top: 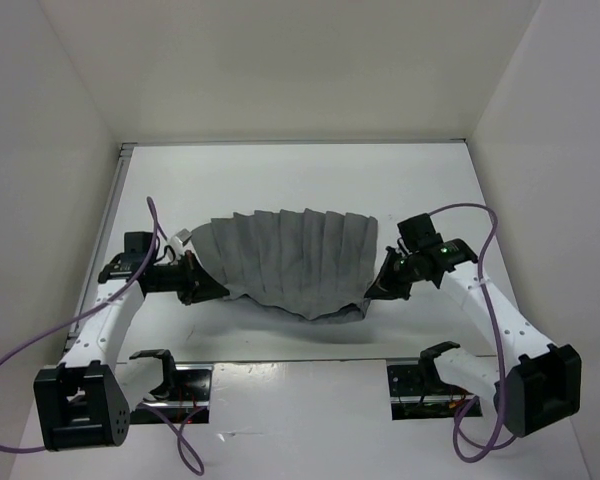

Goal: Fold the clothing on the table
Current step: Fold the skirt

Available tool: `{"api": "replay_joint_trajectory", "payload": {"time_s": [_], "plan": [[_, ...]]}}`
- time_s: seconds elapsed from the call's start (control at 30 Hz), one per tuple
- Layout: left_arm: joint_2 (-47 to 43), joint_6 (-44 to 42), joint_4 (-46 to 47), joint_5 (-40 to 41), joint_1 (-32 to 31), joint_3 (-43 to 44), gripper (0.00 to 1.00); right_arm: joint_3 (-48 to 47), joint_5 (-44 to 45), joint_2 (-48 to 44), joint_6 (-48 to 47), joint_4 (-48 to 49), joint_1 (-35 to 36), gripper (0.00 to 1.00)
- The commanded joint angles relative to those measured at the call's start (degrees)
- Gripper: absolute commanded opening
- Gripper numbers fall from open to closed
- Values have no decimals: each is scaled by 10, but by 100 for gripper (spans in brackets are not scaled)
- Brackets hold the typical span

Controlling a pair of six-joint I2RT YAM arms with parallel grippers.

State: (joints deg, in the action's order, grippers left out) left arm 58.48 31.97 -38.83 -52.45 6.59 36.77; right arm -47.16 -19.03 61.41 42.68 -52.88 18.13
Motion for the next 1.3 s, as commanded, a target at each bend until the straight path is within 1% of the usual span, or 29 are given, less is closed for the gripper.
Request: {"api": "replay_joint_trajectory", "payload": {"time_s": [0.0, 0.1, 0.23, 0.33, 0.4, 0.47, 0.57, 0.6, 0.7, 0.73, 0.8, 0.83, 0.87, 0.93, 0.97, 1.0, 1.07, 1.2, 1.27], "plan": [[-2, 23, -1, 6, 3, -7, 0, -41, 6, -16, 35, -6, 2, 0], [6, 18, -6, 23, 3, 30, 0, -85, 12, 6, 35, 6, 2, 0], [11, 18, -12, 51, 3, 70, 0, -106, 18, 13, 35, 22, 2, 0], [25, 50, 23, 65, 3, 78, 0, -130, 39, 42, 29, 35, 2, 0], [44, 57, 49, 65, 8, 84, 0, -152, 63, 60, 22, 44, 2, 0], [56, 63, 49, 70, 15, 96, 0, -157, 76, 65, 16, 49, 2, 0], [56, 35, 38, 70, 20, 102, 0, -150, 76, 71, 11, 49, 2, 0], [56, 28, 20, 65, 20, 97, 0, -144, 61, 71, 11, 36, 2, 0], [12, 13, -16, 46, 20, 77, 0, -101, 37, 23, 11, 16, 7, 0], [-18, 13, -26, 41, 20, 63, 0, -77, 32, -12, 17, -3, 13, 0], [-55, 20, -62, 41, 20, 52, 0, -59, 15, -48, 35, -27, 30, 0], [-88, 20, -75, 41, 20, 52, 0, -46, 14, -66, 42, -52, 30, 0], [-88, 3, -118, 46, 20, 47, 0, -46, 6, -102, 55, -65, 30, 0], [-86, -6, -139, 54, 20, 47, 0, -40, -2, -132, 66, -86, 30, 0], [-86, -6, -139, 54, 20, 40, 0, -40, -2, -152, 72, -101, 30, 0], [-86, -6, -139, 59, 20, 40, 0, -40, -2, -153, 79, -101, 30, 0], [-86, 5, -108, 65, 20, 40, 0, -40, -2, -159, 79, -92, 30, 0], [-65, 39, -57, 70, 20, 76, 0, -57, 15, -120, 79, -43, 30, 0], [-44, 59, -21, 70, 20, 98, 0, -77, 46, -104, 72, -28, 30, 0]]}}
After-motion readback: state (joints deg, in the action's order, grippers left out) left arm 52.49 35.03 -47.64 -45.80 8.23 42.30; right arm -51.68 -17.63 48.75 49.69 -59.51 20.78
